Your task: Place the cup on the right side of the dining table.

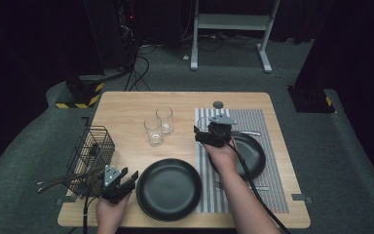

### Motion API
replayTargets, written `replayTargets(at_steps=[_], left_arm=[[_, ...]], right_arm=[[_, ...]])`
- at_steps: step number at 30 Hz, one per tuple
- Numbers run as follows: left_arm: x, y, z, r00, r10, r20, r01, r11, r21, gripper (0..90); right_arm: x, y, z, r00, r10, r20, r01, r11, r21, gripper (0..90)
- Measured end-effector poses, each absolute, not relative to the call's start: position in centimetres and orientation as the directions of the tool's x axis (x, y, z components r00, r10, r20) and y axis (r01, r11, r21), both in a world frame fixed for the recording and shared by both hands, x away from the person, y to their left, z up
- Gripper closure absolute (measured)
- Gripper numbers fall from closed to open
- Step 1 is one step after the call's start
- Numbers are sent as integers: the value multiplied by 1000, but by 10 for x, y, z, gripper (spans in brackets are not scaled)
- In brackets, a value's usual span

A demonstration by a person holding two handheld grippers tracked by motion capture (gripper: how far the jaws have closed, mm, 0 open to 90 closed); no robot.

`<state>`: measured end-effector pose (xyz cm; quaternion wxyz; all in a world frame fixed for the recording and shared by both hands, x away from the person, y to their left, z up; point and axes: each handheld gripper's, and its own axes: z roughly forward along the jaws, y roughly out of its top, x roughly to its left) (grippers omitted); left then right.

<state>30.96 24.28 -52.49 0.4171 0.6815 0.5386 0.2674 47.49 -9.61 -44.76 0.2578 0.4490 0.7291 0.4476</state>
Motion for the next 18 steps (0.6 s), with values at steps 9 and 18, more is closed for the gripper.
replayTargets(at_steps=[9,18], left_arm=[[310,242,-525,276,957,-84,513,-73,855,517],[310,242,-525,276,957,-83,513,-74,855,517]], right_arm=[[451,-101,-442,-480,877,22,405,199,892,131],[427,-103,-448,-506,862,11,388,217,896,133]])
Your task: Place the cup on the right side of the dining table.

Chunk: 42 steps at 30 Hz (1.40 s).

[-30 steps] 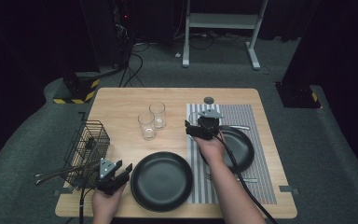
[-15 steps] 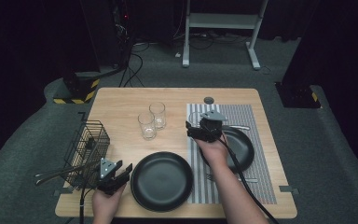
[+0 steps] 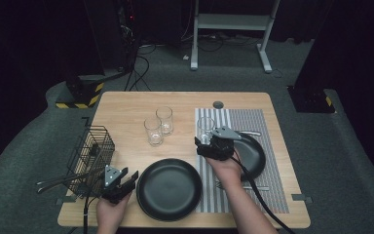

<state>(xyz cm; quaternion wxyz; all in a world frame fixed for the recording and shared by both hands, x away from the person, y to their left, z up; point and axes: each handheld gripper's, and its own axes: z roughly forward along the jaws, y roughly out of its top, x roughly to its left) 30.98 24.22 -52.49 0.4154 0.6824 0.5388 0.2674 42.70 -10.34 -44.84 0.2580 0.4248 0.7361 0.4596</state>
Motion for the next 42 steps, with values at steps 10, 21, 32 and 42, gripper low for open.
replayTargets(at_steps=[10,21,32,42], left_arm=[[310,242,-525,279,957,-79,514,-80,854,518],[310,242,-525,281,957,-75,514,-83,854,518],[310,241,-525,285,956,-74,513,-87,854,514],[310,241,-525,289,955,-71,516,-93,851,510]], right_arm=[[402,-102,-459,-540,841,18,384,227,895,136],[368,-95,-471,-582,813,9,376,259,890,140],[334,-91,-489,-615,789,10,375,281,883,159],[315,-91,-502,-644,764,-46,327,329,886,171]])
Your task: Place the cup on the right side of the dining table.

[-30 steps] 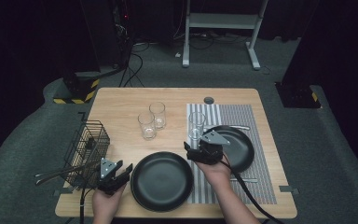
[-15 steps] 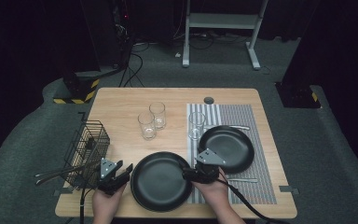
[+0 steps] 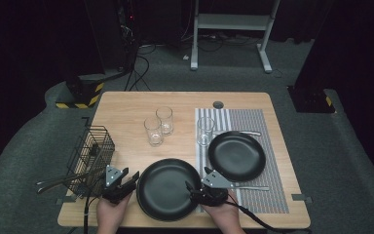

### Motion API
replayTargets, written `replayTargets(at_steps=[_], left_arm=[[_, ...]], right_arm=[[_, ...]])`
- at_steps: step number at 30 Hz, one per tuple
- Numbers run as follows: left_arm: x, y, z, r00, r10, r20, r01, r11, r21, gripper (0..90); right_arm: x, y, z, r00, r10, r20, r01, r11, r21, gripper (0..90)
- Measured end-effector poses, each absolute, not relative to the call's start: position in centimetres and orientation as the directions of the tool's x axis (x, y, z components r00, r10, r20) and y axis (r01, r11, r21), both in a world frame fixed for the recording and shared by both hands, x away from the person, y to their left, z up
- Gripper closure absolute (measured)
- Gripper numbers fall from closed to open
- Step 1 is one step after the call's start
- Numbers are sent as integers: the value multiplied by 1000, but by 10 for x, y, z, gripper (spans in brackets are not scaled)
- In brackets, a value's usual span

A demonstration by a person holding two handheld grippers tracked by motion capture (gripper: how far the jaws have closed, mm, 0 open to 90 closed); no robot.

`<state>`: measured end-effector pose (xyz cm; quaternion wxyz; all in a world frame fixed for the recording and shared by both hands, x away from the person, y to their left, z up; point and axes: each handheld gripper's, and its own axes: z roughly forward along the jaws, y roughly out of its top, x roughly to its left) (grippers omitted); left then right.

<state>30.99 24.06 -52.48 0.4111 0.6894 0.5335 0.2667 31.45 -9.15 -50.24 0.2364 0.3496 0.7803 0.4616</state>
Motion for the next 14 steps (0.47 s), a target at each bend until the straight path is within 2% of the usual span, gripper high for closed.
replayTargets(at_steps=[14], left_arm=[[310,241,-525,294,953,-78,516,-90,852,506]], right_arm=[[311,-95,-506,-646,763,-15,338,304,891,183]])
